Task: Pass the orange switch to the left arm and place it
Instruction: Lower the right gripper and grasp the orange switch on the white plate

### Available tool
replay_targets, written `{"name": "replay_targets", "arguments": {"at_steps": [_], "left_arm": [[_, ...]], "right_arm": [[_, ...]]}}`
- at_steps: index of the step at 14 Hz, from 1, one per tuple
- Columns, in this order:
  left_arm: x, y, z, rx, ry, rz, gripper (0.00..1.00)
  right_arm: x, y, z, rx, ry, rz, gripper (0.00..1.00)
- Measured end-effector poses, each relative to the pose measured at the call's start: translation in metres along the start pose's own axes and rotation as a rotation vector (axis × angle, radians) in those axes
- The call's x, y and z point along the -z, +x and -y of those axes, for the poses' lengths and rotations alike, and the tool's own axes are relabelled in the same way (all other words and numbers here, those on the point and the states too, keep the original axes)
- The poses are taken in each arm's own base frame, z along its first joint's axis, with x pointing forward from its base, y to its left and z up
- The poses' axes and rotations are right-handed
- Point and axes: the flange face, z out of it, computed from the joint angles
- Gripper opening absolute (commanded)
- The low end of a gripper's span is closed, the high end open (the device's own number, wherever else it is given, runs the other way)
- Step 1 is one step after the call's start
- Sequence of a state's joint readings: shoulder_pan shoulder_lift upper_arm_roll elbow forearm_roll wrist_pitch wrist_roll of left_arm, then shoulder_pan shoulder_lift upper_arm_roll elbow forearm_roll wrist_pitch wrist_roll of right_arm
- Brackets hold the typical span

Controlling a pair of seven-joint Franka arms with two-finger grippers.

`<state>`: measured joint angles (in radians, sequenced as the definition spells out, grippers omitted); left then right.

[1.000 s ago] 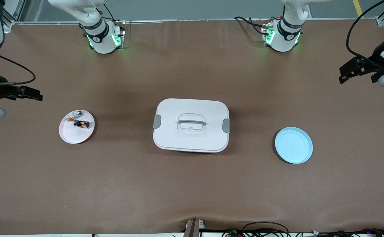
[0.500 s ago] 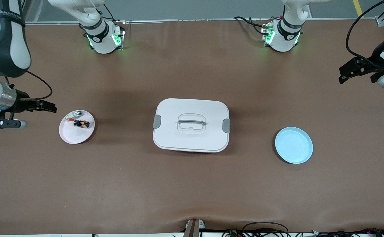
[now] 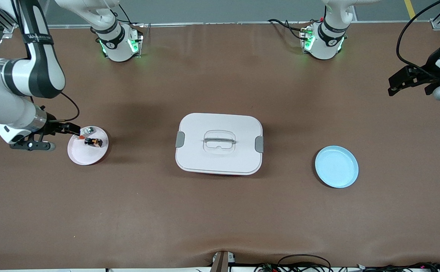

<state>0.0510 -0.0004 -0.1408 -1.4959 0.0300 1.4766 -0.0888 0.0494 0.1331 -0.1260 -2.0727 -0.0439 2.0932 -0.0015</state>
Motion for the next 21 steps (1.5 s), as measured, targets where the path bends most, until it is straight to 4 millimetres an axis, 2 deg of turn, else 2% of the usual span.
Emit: {"name": "replay_targets", "arguments": {"at_steps": [3,7,9,16,21], "left_arm": [[-0.002,0.002,0.000,-0.001,0.000,0.003,1.00],[-0.008,0.005,-0.002,-0.004,-0.001,0.012,1.00],[-0.010,0.006,-0.003,-0.006,-0.001,0.016,1.00],[-0.014,0.010,-0.006,-0.012,0.000,0.015,1.00],[-0.016,0.011,-0.005,-0.014,0.021,0.016,1.00]], "right_arm": [[-0.025,0.002,0.009,-0.002,-0.022,0.002,1.00],[-0.073,0.004,0.015,-0.033,-0.034,-0.018,1.00],[-0.090,0.006,0.017,-0.038,-0.038,-0.008,1.00],[-0.129,0.004,0.019,-0.032,-0.040,-0.016,1.00],[-0.141,0.002,0.018,-0.034,-0.043,0.004,1.00]]}}
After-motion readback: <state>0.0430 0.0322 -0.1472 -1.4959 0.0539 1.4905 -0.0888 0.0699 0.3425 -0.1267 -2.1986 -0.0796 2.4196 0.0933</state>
